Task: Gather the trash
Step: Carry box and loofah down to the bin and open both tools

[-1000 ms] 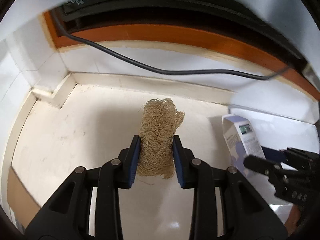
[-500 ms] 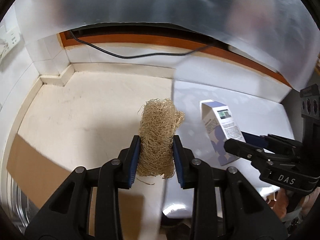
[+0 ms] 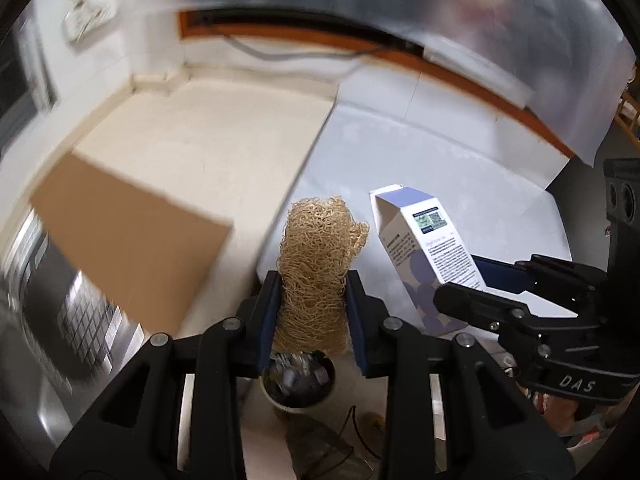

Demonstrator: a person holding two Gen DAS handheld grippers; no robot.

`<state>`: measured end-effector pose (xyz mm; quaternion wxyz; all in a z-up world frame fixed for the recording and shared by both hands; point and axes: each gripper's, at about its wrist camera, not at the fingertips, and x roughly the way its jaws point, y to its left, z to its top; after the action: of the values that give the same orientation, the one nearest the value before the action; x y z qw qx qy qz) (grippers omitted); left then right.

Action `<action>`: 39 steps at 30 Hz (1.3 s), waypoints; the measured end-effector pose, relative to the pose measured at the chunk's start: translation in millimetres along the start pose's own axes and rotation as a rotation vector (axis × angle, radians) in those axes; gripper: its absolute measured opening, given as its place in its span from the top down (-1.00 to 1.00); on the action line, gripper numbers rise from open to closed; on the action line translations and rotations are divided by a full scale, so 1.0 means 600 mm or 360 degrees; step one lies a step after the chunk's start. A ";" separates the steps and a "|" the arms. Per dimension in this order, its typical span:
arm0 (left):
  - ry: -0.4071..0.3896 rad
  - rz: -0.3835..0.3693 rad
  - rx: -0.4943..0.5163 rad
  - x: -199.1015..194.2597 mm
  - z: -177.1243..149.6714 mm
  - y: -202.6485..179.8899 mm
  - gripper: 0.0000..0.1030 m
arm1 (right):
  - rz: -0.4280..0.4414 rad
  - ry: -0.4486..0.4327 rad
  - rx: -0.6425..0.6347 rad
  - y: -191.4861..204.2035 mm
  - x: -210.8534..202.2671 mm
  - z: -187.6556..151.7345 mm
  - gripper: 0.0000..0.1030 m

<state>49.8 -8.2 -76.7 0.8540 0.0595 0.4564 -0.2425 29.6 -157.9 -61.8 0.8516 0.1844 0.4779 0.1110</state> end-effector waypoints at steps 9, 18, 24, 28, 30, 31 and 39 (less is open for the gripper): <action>0.0098 0.0216 -0.0163 0.044 -0.186 -0.041 0.45 | 0.0036 0.0258 -0.0167 -0.032 0.034 -0.187 0.24; 0.0350 0.0303 -0.0294 0.179 -0.331 -0.029 0.44 | -0.0035 0.0494 -0.0231 -0.092 0.166 -0.330 0.24; 0.0499 0.0298 -0.0325 0.337 -0.429 -0.001 0.44 | -0.0104 0.0616 -0.0174 -0.164 0.319 -0.433 0.24; 0.0598 0.0289 -0.0362 0.461 -0.498 0.032 0.44 | -0.0168 0.0692 -0.0126 -0.216 0.441 -0.506 0.24; 0.0649 0.0287 -0.0388 0.521 -0.531 0.055 0.43 | -0.0181 0.0717 -0.0101 -0.233 0.490 -0.534 0.24; 0.0672 0.0282 -0.0407 0.551 -0.537 0.071 0.43 | -0.0193 0.0731 -0.0090 -0.246 0.514 -0.549 0.24; 0.0767 0.0273 -0.0491 0.693 -0.606 0.134 0.22 | -0.0246 0.0771 -0.0016 -0.322 0.654 -0.622 0.18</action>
<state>8.0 29.9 -632.1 0.7373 0.0232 0.6708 -0.0761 -83.1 -112.3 -623.8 0.7192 0.1112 0.6801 0.0889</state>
